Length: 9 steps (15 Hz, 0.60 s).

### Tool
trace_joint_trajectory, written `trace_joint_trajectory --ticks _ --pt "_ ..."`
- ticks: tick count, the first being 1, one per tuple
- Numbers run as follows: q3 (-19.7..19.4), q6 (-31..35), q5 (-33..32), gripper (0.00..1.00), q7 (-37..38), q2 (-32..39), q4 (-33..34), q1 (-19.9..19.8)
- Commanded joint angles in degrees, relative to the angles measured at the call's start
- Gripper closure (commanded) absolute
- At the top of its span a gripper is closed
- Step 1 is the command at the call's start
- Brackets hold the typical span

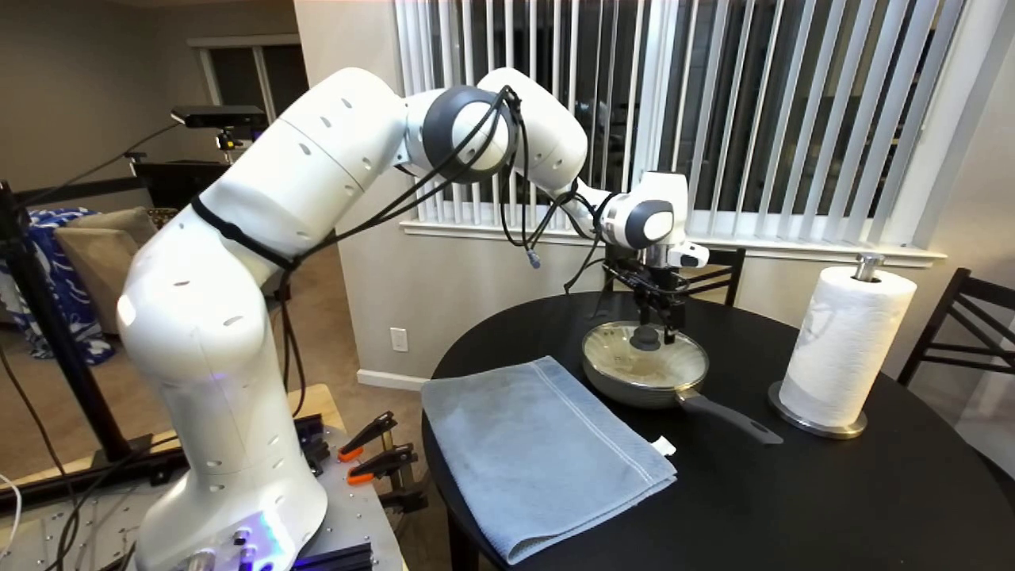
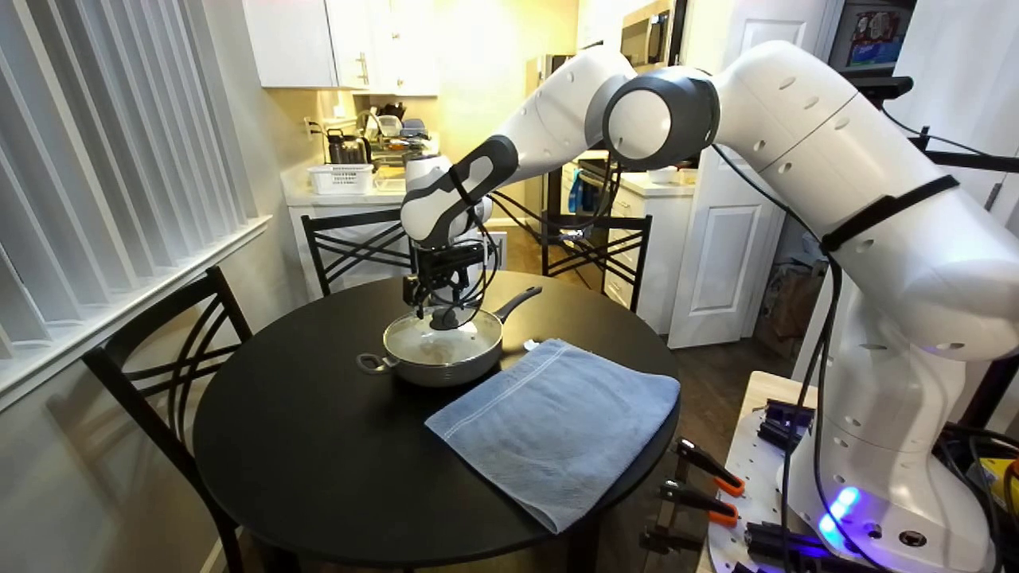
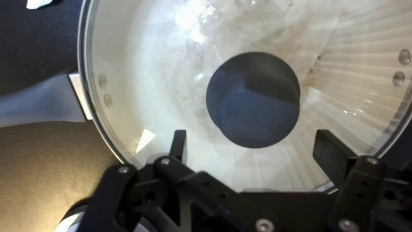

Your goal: Take the lid off the pot

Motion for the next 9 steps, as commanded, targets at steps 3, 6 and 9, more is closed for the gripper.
trace_joint_trajectory --ticks 3,6,9 --pt "-0.25 -5.05 0.73 0.0 1.8 0.62 1.4 -0.05" --pt "0.28 -6.82 1.1 0.0 1.17 0.27 1.46 -0.3" --pt "0.39 -7.57 1.18 0.0 1.24 0.36 1.97 -0.35"
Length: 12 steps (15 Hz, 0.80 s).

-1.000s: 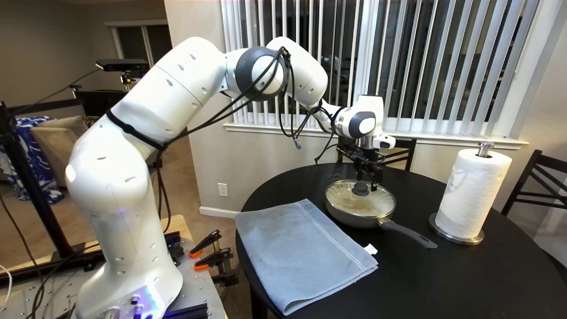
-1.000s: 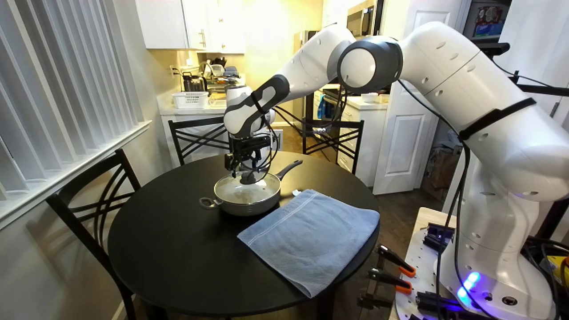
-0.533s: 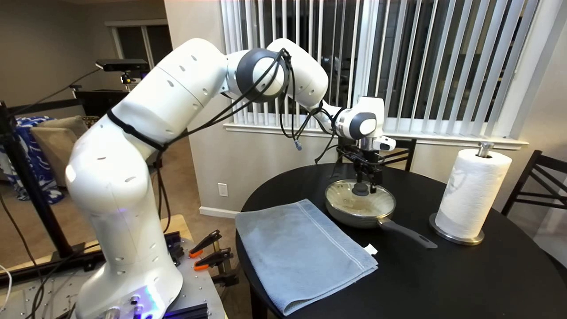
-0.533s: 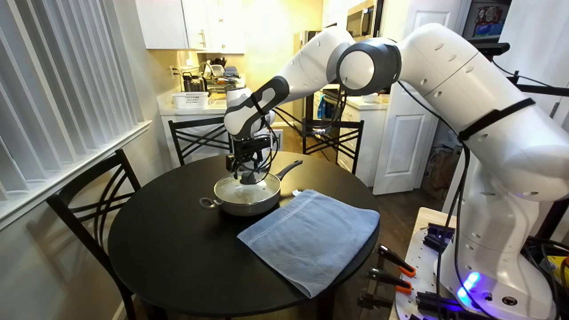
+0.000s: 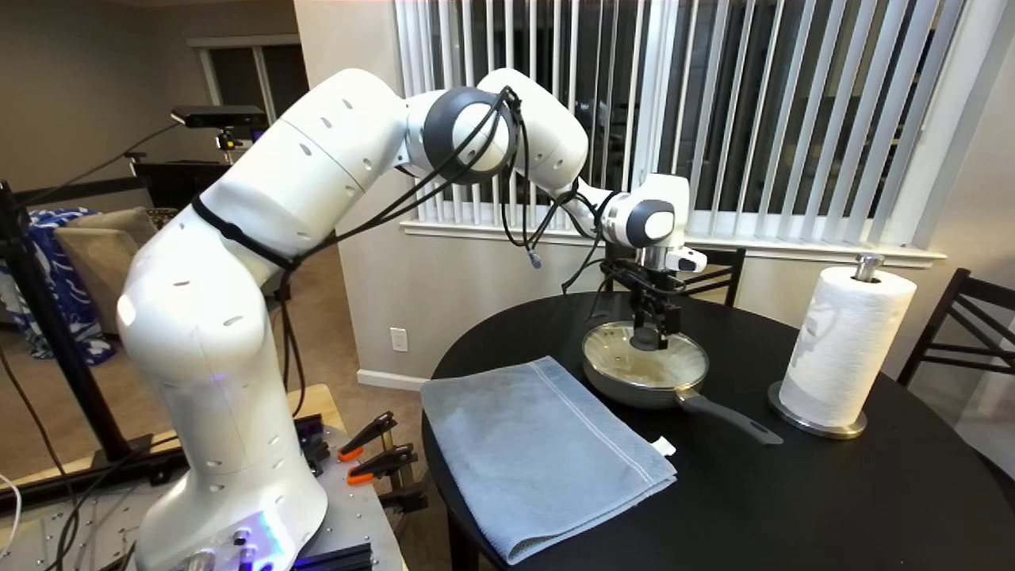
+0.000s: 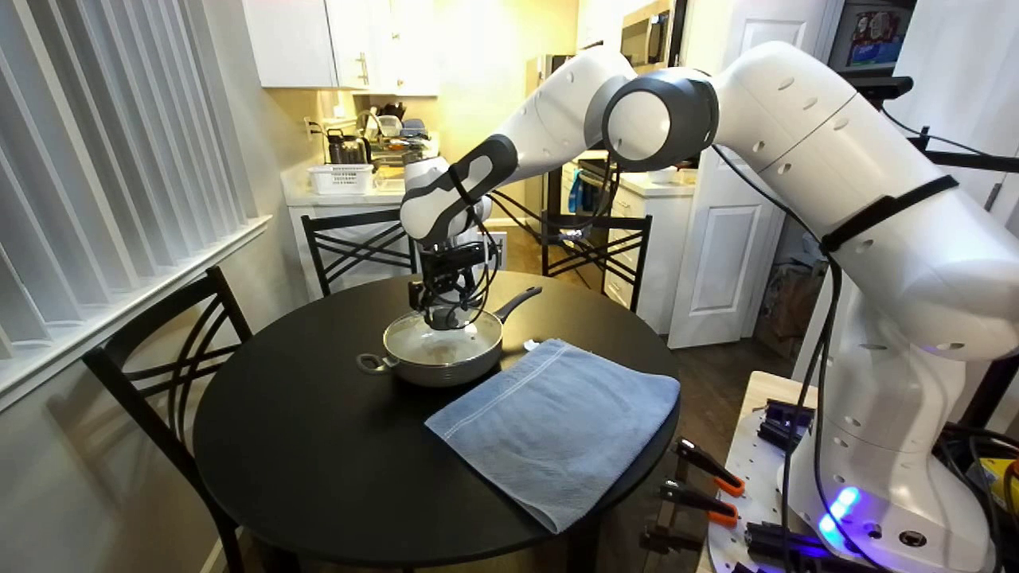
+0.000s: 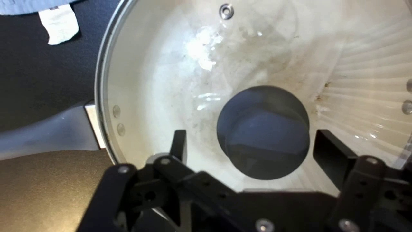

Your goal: Take the lid off the pot

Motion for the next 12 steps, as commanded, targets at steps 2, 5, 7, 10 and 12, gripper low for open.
trace_joint_trajectory --ticks 2,5,7,10,12 --pt "0.44 -1.93 1.13 0.0 0.49 0.26 1.46 -0.35" --pt "0.42 -1.71 1.13 0.0 0.57 0.45 1.62 -0.35" --pt "0.42 -1.76 1.13 0.0 0.55 0.52 1.68 -0.35" --pt "0.44 -1.55 1.13 0.0 0.51 0.5 1.68 -0.35" --pt "0.39 -1.33 1.14 0.26 0.69 0.52 1.72 -0.32"
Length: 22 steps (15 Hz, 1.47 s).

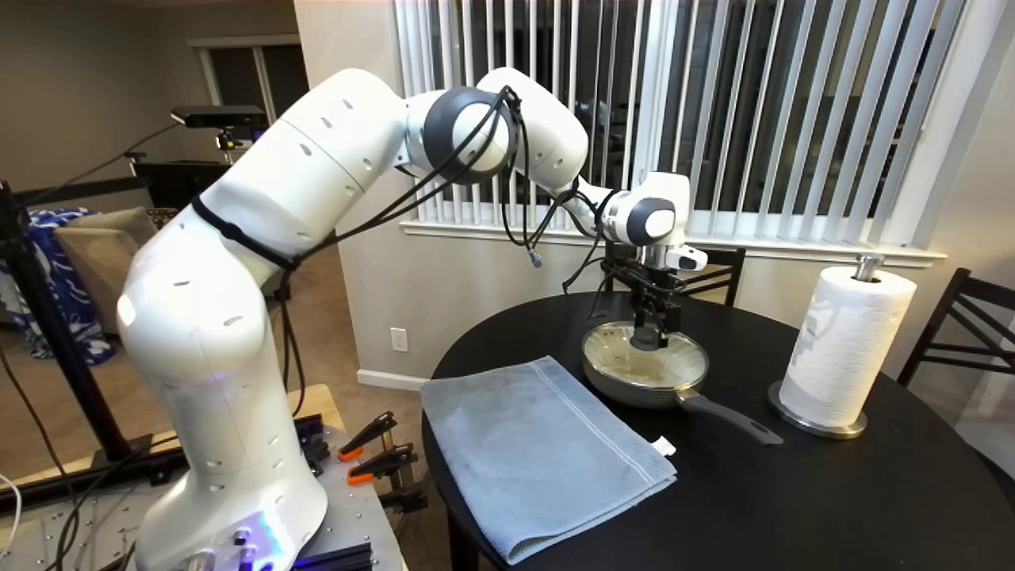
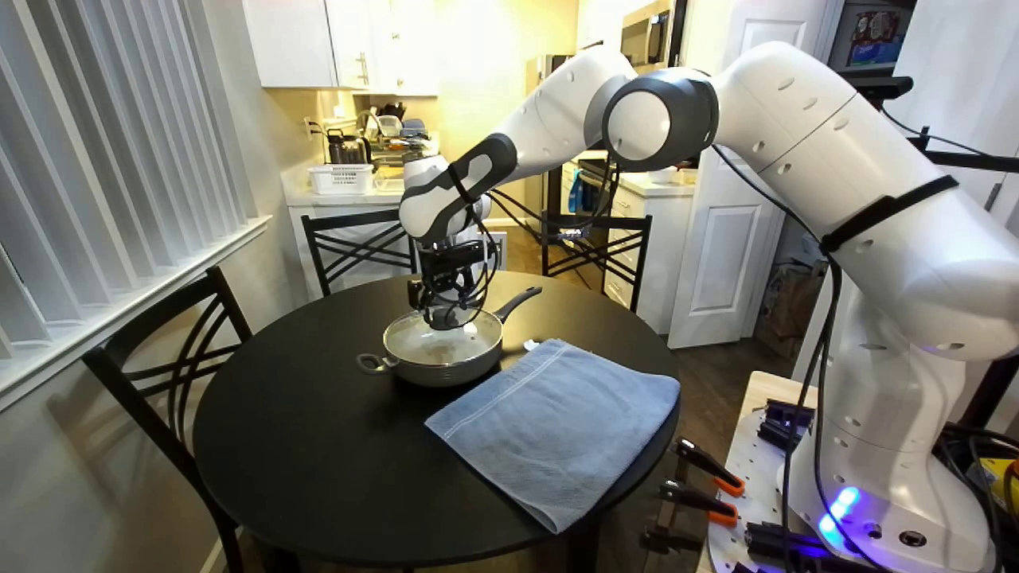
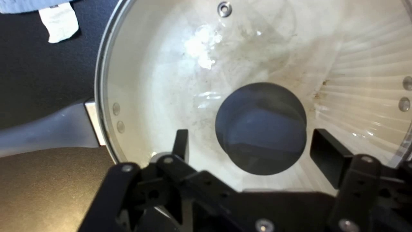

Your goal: Take the lid off the pot

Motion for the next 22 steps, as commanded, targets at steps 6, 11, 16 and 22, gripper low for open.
trace_joint_trajectory --ticks 6,11,16,22 --pt "0.48 -0.94 1.17 0.66 0.81 0.55 1.63 -0.29" --pt "0.7 -0.45 1.41 0.64 0.6 -0.84 0.8 -0.34" --pt "1.0 1.0 2.01 0.64 0.28 -4.69 -1.17 -0.49" --pt "0.51 1.38 1.15 0.67 0.12 -8.48 -2.74 0.14"
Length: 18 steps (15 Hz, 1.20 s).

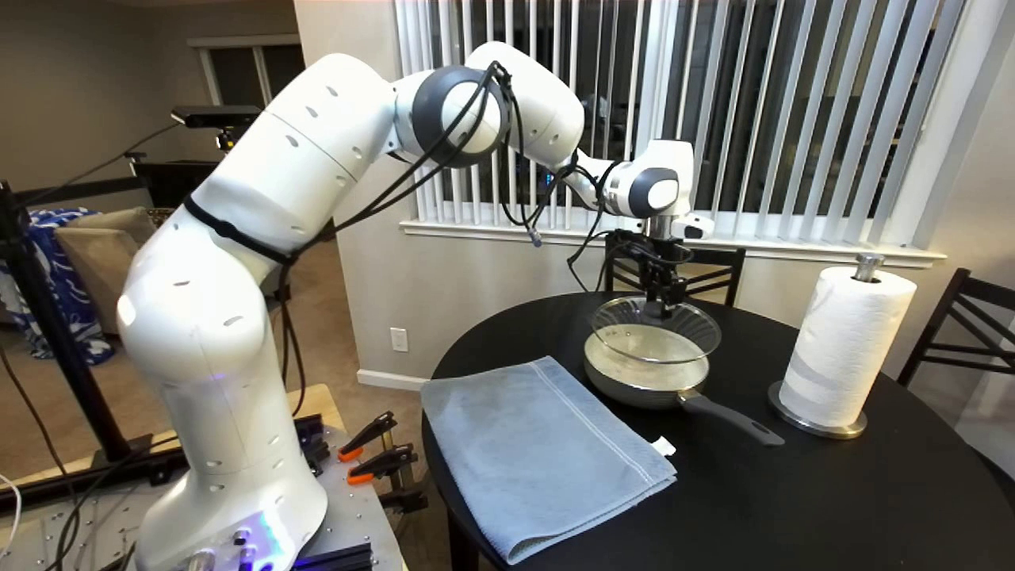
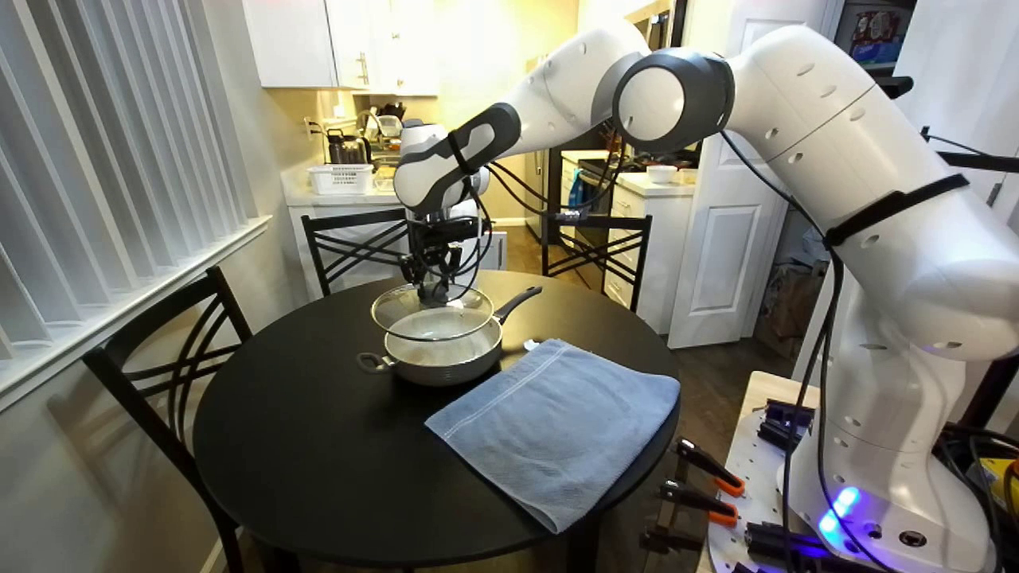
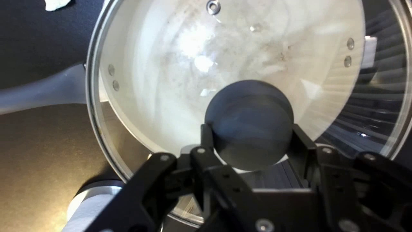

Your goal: Take the lid off the pot

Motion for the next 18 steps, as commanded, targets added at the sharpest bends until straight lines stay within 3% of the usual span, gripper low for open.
trace_joint_trajectory --ticks 1,6,18 --pt "0.08 1.01 0.01 0.67 -0.13 -5.14 -4.23 0.24" --pt "0.06 6.67 -0.77 0.67 -1.26 -10.61 -12.78 0.65" --pt "-0.14 17.82 -1.12 0.67 -0.78 -28.1 -45.18 0.76"
